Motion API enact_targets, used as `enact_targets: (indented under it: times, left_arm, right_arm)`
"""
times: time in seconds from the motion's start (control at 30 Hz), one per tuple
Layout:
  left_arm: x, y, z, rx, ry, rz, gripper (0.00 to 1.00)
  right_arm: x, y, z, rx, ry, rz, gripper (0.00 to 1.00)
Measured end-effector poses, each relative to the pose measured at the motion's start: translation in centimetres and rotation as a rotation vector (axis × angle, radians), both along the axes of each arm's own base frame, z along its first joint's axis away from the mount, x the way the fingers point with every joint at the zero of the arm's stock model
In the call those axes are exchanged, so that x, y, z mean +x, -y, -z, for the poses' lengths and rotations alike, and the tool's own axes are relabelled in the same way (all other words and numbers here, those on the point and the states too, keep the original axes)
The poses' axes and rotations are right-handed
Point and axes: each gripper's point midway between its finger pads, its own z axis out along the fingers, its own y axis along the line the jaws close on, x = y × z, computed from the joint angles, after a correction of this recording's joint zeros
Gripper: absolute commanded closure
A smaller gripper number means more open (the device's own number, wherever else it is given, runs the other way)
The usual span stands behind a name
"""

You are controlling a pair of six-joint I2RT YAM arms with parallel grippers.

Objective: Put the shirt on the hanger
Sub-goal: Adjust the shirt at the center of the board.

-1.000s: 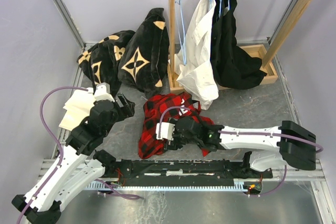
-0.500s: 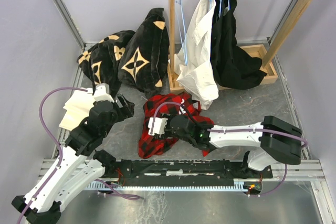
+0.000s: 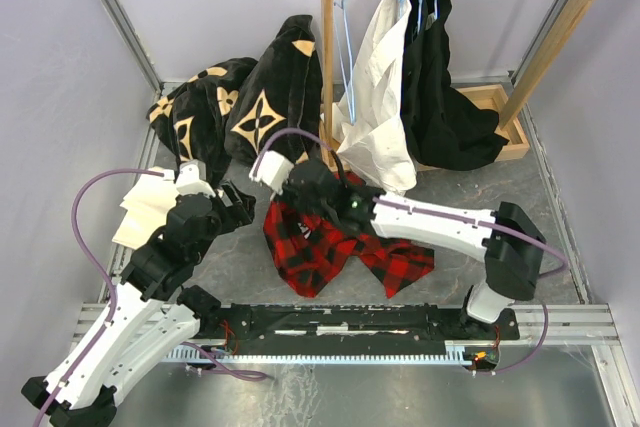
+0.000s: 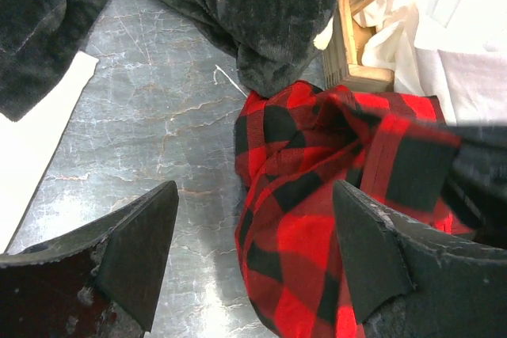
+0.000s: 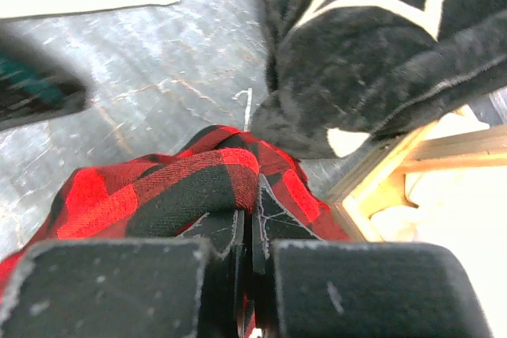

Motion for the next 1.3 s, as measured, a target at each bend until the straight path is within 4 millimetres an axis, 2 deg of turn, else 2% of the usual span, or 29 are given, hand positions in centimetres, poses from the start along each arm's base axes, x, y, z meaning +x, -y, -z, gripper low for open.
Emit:
enact_targets:
  times: [0.13,0.27,0.37,0.43,0.47,0.57,0.87,0.97,1.1,1.2,1.3]
  left_arm:
    - [0.1,0.1,-0.2,-0.004,0.007,0.001,0.14]
    - [0.5,0.4,-0.5,-0.004,0.022,0.010,0.13]
    - [0.9,0.9,-0.3,0.009,0.015,0.032,0.13]
    - [1.1,1.2,0.0,0.021,0.007,0.046,0.12]
    - [1.3,1.5,0.1,0.023,0.003,0.058,0.07]
    - [1.5,2.3,0.2,0.023,-0.004,0.097,0.03]
    - [1.7,5.4,-0.2,-0.030,0.026,0.218,0.01]
    - [1.0,7.3,0.7,-0.016,0.012,0.270,0.00]
    - [-1.1,11.3,2.4,0.054,-0.015,0.354,0.01]
    - [-1.4,12.5,4.2,0.132,-0.052,0.336,0.01]
    - [-1.0,12.5,5.8,0.193,-0.072,0.278,0.00]
  right_arm:
    - [3.5,0.9,0.0,0.003,-0.108,0.112,1.00]
    - [6.0,1.7,1.8,-0.031,-0.221,0.196,1.00]
    - [7.0,2.2,3.4,-0.057,-0.295,0.242,1.00]
    - [7.1,2.6,4.4,-0.071,-0.339,0.263,1.00]
    - [7.0,2.8,5.0,-0.079,-0.363,0.271,1.00]
    - [6.7,3.3,5.8,-0.084,-0.413,0.288,1.00]
    - [6.4,3.1,5.9,-0.027,-0.504,0.292,1.00]
    - [6.3,3.0,5.8,-0.014,-0.522,0.290,1.00]
    - [6.1,2.8,5.8,-0.004,-0.540,0.287,1.00]
    - [6.0,2.7,5.8,0.002,-0.550,0.284,1.00]
    - [5.9,2.6,5.8,0.005,-0.554,0.283,1.00]
